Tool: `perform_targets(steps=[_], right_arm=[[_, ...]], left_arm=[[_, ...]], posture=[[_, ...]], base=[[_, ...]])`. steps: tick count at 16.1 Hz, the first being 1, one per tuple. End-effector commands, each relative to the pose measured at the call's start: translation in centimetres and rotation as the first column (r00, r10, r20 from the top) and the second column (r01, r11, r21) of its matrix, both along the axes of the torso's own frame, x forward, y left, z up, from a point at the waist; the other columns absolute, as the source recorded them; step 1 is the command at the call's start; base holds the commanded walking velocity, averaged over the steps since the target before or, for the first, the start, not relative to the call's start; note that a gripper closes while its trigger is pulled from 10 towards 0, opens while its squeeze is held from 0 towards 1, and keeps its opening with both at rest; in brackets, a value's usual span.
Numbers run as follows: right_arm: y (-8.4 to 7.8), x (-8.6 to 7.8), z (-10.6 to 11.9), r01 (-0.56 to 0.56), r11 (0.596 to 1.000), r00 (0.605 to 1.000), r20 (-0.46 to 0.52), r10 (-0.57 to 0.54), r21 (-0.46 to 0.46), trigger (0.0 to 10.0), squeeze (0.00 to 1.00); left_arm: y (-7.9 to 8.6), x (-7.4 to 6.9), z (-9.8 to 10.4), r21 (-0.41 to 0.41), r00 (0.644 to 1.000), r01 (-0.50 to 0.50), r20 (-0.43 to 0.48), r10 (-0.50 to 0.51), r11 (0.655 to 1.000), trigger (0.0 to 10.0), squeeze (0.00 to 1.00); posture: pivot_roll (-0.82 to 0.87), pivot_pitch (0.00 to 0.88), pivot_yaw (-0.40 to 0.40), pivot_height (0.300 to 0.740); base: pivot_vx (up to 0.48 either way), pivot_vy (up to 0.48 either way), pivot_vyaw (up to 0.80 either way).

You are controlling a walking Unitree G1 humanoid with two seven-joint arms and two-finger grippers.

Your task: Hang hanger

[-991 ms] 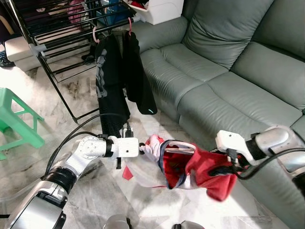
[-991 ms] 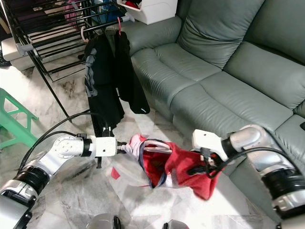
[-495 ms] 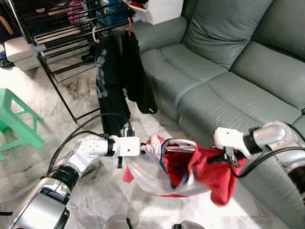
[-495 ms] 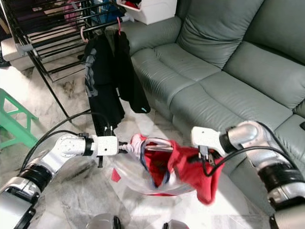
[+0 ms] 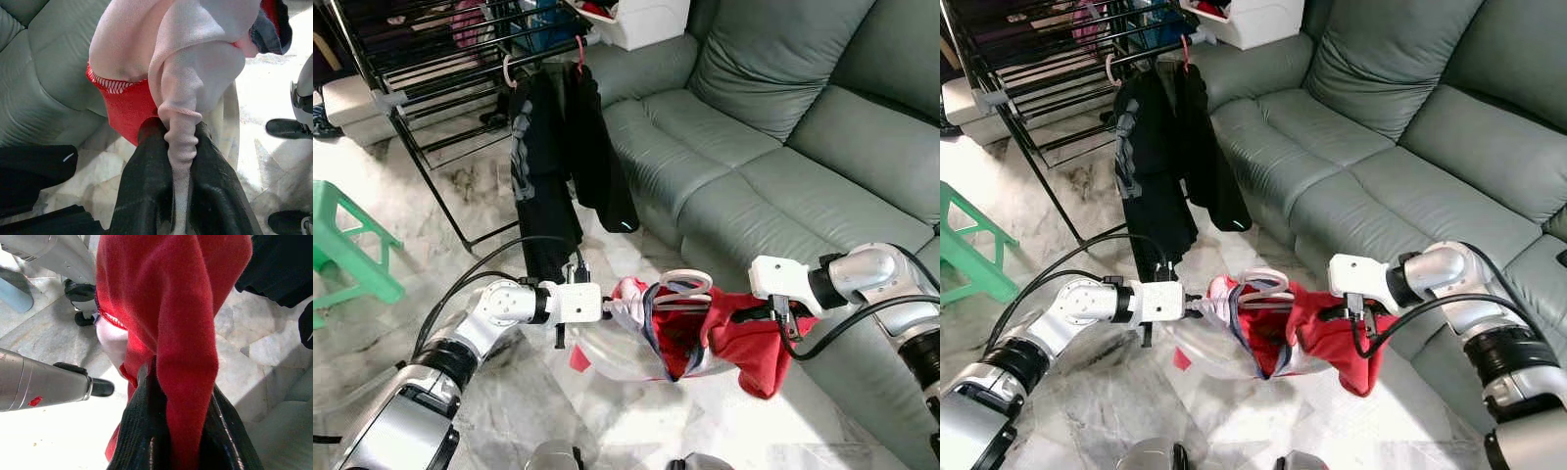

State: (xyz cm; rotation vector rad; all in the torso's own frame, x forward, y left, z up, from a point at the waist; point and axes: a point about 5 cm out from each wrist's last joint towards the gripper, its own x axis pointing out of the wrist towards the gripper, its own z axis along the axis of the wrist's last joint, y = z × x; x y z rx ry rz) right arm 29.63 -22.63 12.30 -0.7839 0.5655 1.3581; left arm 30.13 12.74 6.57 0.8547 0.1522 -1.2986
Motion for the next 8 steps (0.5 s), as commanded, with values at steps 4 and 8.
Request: perform_targets(steps=[4, 8], right_arm=[[-0.3, 0.4, 0.7, 0.014, 1.0, 1.0, 0.018, -0.015, 0.021, 0.0, 0.0], [-0.4, -0.6, -2.3, 0.096, 0.995, 0.995, 0.034, -0.096, -0.003, 0.0, 0.0]], left_arm=[[-0.4, 0.8, 0.8, -0.019, 0.998, -0.009, 0.063, 0.01, 1.0, 0.0, 0.0], [-0.2, 1.4, 1.2, -0.114, 0.982, -0.132, 0.12, 0.146, 0.985, 10.0, 1.0]], posture=[[-0.08, 0.007, 0.053, 0.74], [-0.07, 0.006, 0.04, 0.74]], base=[[0.0, 0.0, 0.0], [0.0, 0.0, 0.0]])
